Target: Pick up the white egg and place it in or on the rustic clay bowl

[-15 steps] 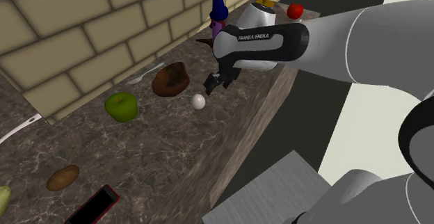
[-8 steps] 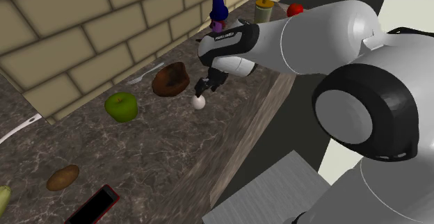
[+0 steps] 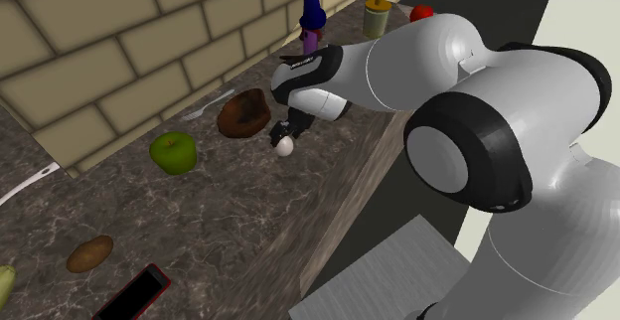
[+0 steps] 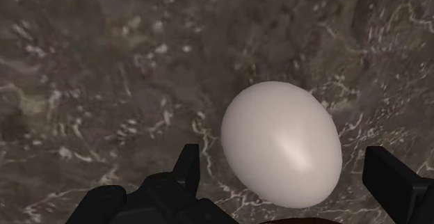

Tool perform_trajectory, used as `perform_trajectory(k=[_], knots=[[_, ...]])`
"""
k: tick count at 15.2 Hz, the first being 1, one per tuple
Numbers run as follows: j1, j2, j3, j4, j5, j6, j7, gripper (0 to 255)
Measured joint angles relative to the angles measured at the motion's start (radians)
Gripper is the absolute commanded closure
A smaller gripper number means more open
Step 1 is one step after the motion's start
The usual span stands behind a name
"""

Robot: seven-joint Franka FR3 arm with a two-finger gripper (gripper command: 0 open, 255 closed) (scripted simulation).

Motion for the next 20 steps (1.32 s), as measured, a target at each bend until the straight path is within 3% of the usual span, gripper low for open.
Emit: perform_trajectory(k=[7,8,20], knots=[[0.001,0.017,0.006,0.005,0.014,0.012,-0.008,0],[0.001,0.017,0.006,0.005,0.014,0.012,-0.008,255],[0.003,0.005,0.002,0.006,0.001,0.002,0.005,255]])
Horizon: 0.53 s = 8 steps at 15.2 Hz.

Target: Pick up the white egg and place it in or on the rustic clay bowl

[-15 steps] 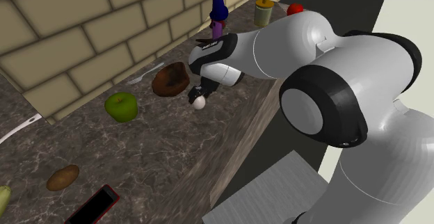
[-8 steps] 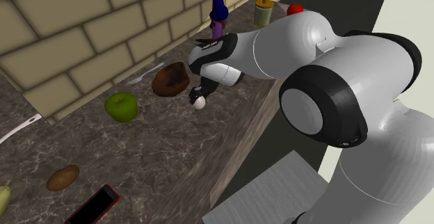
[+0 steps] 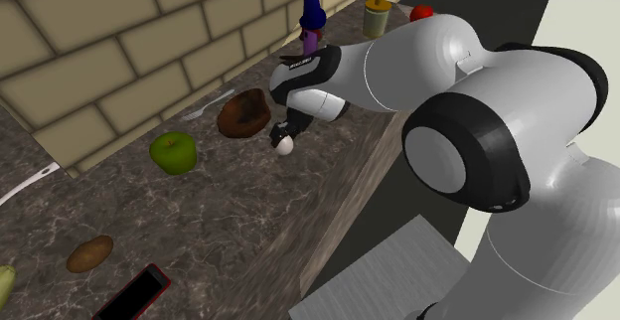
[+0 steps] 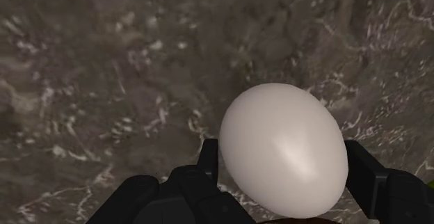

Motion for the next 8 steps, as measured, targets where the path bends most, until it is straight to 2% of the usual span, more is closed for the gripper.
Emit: perform_trajectory(k=[8], knots=[[0.009,-0.065,-0.017,0.019,-0.076,-0.064,0.079,255]])
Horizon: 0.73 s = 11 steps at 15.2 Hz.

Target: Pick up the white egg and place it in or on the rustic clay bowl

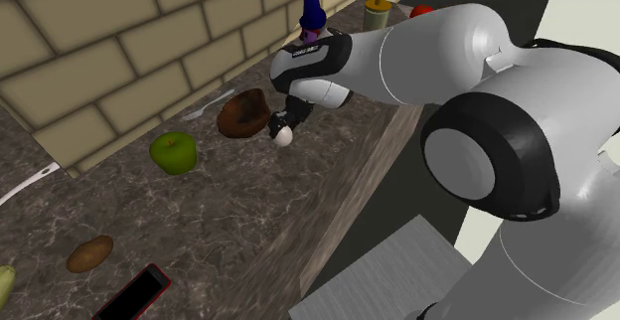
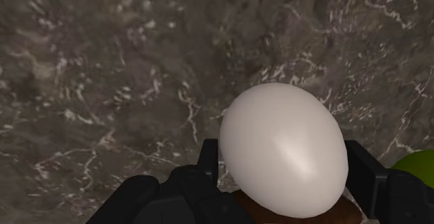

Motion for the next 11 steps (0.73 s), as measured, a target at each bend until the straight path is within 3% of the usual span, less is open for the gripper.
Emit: perform_trajectory(k=[11], knots=[[0.003,-0.072,-0.016,0.058,-0.090,-0.106,0.098,255]])
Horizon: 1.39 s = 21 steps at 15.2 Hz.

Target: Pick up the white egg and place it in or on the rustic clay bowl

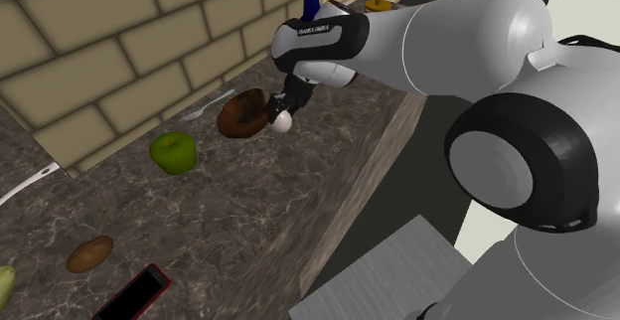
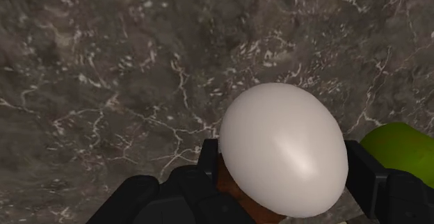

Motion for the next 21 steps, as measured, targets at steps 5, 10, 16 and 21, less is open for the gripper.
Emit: perform_trajectory(k=[5,10,16,21], knots=[[0.001,-0.025,-0.003,0.031,-0.031,-0.047,0.038,255],[0.000,-0.047,-0.006,0.076,-0.061,-0.104,0.077,255],[-0.002,0.056,-0.003,0.240,-0.052,-0.164,0.110,255],[-0.022,0.270,0.008,0.540,-0.021,-0.250,0.153,255]])
